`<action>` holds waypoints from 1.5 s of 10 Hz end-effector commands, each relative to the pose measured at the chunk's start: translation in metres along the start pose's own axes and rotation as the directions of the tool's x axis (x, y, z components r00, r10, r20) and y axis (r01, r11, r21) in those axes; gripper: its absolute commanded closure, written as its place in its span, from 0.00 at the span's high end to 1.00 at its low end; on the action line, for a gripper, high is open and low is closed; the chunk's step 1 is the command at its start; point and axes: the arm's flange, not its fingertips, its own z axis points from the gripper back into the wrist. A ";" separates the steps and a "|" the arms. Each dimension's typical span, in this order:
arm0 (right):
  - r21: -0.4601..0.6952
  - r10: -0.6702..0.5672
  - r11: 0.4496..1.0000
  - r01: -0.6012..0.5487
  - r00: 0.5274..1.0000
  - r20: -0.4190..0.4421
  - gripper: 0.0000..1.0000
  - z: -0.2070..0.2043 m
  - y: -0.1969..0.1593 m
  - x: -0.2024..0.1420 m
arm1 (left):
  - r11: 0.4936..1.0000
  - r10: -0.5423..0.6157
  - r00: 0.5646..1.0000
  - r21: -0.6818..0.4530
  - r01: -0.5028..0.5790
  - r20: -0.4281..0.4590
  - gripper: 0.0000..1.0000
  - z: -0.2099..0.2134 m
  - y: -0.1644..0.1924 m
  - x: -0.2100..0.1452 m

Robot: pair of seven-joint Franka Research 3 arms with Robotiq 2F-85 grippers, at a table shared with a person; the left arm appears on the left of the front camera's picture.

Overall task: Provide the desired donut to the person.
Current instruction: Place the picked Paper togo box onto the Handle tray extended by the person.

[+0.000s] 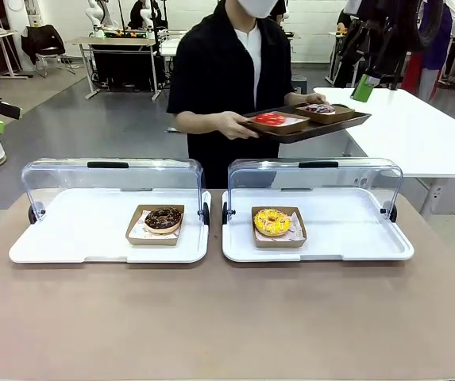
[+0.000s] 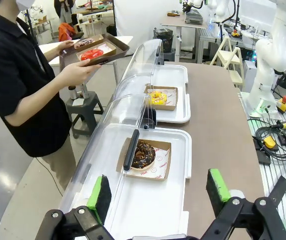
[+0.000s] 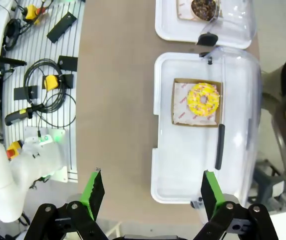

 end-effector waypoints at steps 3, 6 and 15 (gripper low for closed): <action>0.000 0.000 1.000 0.000 1.000 0.000 1.00 0.000 0.000 0.000 | 1.000 -0.004 1.000 0.006 0.004 0.011 1.00 0.001 -0.001 0.001; -0.076 -0.149 0.980 0.186 0.927 0.345 1.00 0.013 0.014 -0.088 | 1.000 -0.004 1.000 0.006 0.004 0.011 1.00 0.001 -0.001 0.001; -0.058 -0.254 0.937 0.345 0.784 0.567 1.00 -0.038 0.031 -0.256 | 1.000 -0.004 1.000 0.006 0.004 0.011 1.00 0.001 -0.001 0.001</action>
